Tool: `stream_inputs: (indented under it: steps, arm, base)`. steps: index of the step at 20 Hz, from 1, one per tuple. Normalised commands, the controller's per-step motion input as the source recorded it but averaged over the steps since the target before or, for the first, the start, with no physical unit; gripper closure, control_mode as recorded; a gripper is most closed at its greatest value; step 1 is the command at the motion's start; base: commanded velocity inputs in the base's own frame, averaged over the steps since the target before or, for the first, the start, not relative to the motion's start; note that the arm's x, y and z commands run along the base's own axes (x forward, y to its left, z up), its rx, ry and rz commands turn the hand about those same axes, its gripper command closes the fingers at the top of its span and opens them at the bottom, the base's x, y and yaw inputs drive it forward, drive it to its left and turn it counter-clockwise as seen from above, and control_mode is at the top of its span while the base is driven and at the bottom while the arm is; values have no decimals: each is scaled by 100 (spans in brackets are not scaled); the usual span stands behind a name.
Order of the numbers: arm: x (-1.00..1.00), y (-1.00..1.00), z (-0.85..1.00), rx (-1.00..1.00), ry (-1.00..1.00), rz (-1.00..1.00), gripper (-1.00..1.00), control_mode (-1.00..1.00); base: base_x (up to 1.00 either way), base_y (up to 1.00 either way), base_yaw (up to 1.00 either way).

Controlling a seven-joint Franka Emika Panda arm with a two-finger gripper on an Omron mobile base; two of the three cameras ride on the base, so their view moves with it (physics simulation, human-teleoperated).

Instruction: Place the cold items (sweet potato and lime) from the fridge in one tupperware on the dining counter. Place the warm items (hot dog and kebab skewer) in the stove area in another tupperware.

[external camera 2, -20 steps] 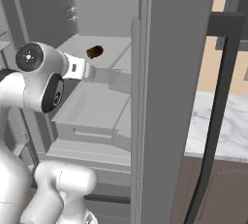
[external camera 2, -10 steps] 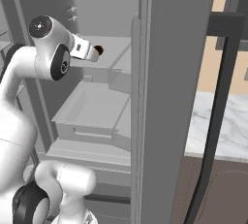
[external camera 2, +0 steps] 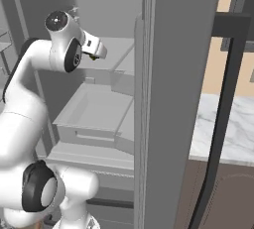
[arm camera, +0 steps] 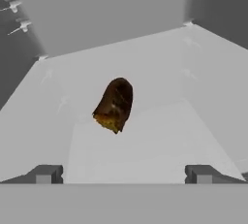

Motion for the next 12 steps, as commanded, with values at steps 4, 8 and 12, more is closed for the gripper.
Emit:
stream_inputs:
  steps: [4,8,12]
  arm:
    - [44,4,-14,0,0,0,-100,-100]
    - [46,15,-4,0,6,0,-100,-100]
    - [46,17,-3,0,10,0,-100,-100]
  base:
    - [0,0,0]
    - [0,0,0]
    - [0,0,0]
